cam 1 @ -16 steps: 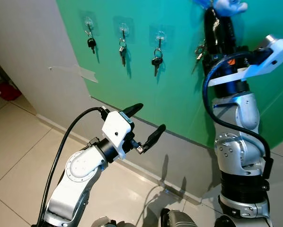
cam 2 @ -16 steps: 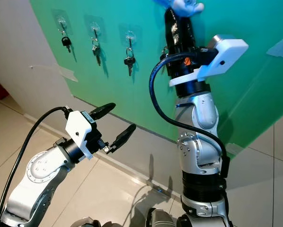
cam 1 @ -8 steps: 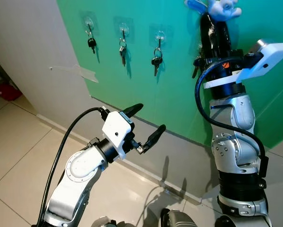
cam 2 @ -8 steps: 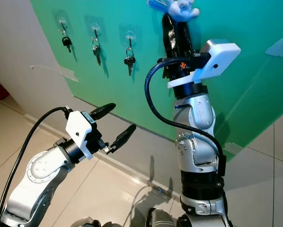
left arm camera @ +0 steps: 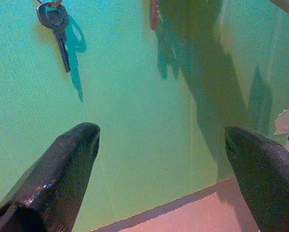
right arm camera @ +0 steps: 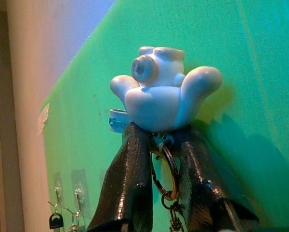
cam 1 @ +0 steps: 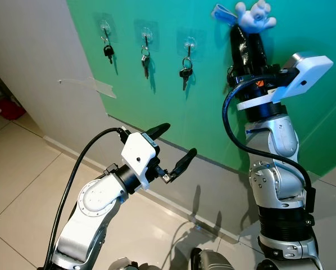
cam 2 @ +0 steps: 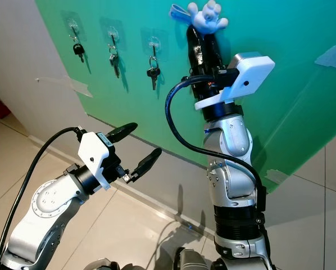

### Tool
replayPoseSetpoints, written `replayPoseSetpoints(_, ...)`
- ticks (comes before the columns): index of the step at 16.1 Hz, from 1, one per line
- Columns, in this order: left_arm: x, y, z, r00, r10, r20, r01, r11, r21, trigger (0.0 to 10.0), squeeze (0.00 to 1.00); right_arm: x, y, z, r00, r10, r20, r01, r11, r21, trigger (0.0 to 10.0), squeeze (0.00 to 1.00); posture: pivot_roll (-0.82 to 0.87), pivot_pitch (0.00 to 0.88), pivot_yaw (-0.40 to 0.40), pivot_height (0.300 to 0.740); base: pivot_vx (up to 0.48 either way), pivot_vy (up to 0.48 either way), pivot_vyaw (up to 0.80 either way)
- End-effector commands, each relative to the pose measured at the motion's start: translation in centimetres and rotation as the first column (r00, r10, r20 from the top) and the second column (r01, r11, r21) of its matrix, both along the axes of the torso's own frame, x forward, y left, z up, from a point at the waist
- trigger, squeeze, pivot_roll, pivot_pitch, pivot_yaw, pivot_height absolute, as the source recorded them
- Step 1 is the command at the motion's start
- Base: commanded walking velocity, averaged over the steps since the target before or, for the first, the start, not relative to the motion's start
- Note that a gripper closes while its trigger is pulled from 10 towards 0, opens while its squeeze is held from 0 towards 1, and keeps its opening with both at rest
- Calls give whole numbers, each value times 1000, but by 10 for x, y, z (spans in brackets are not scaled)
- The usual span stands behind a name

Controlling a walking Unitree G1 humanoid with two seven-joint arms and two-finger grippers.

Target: Hang keys on a hook

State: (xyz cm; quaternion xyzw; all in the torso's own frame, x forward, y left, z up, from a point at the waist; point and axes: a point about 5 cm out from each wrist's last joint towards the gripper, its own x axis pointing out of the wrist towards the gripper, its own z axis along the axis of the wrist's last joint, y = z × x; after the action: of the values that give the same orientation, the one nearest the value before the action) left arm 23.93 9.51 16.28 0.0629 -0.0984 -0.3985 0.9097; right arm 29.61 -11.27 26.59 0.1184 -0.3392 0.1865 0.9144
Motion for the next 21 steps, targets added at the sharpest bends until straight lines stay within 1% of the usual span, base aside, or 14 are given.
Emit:
replayPoseSetpoints(1, -1, 0, 2, 1000, -7, 11, 7, 1000, 12, 10000, 0, 2, 0, -6, 1000, -7, -28, 7, 1000, -10, 10000, 0, -77, 114, 27, 740, 0, 0, 0)
replayPoseSetpoints(4, 0, 0, 2, 1000, -9, 11, 8, 1000, 12, 10000, 0, 2, 3, -8, 1000, -1, -30, 0, 1000, -29, 10000, 0, -76, 113, 27, 740, 0, 0, 0)
replayPoseSetpoints(8, 0, -1, 2, 1000, -11, 13, 10, 1000, 12, 10000, 0, 1, 2, -8, 1000, -3, -31, 2, 999, -35, 10000, 0, -77, 113, 29, 740, 0, 0, 0)
replayPoseSetpoints(14, 0, -1, 3, 1000, -12, 16, 12, 1000, 13, 10000, 0, -8, 5, -21, 999, 16, -44, -22, 991, -131, 10000, 0, -78, 111, 31, 740, 0, 0, 0)
replayPoseSetpoints(21, 1, -1, 3, 1000, -15, 18, 15, 1000, 14, 10000, 0, -10, -3, -18, 999, -18, -27, 15, 992, -121, 10000, 0, -81, 108, 33, 740, 0, 0, 0)
